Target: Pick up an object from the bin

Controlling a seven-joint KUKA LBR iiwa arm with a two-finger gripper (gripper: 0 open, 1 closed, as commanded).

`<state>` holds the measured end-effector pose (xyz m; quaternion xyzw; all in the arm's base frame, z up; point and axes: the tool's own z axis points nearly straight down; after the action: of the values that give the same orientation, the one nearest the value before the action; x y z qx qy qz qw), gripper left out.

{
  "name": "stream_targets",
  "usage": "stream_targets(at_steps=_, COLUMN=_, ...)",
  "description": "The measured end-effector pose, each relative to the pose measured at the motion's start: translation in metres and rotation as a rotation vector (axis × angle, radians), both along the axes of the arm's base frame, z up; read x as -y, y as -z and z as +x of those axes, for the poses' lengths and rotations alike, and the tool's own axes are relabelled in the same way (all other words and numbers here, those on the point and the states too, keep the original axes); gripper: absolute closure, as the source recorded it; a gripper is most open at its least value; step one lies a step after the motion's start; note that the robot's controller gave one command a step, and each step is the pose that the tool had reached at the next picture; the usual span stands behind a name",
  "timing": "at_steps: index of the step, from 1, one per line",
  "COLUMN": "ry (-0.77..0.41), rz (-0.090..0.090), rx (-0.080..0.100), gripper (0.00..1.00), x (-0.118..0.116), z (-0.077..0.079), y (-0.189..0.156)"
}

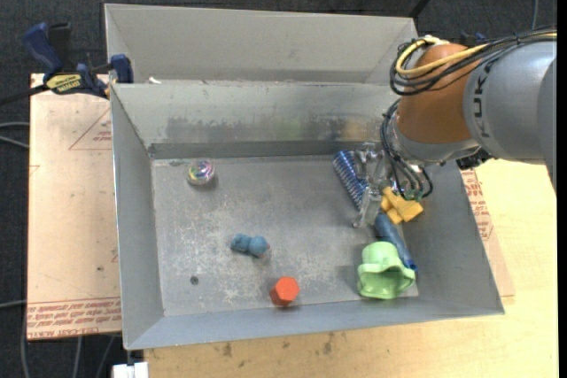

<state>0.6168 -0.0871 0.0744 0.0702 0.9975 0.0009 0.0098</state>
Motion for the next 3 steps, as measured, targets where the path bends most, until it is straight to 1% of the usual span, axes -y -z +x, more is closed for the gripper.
stream_targets(at_steps=1, ry=-0.001, rz=0.002, rx=0.000, gripper=1.00, x=-0.001, z=0.001, y=-0.005)
stream_targets(at_steps=2, ry=0.169, rz=0.001, rx=-0.007, gripper=1.00, x=-0.007, z=0.022, y=-0.004)
stream_targets(at_steps=3, ry=0.169, rz=0.002, rx=-0.007, gripper=1.00, x=-0.006, z=0.016, y=-0.106)
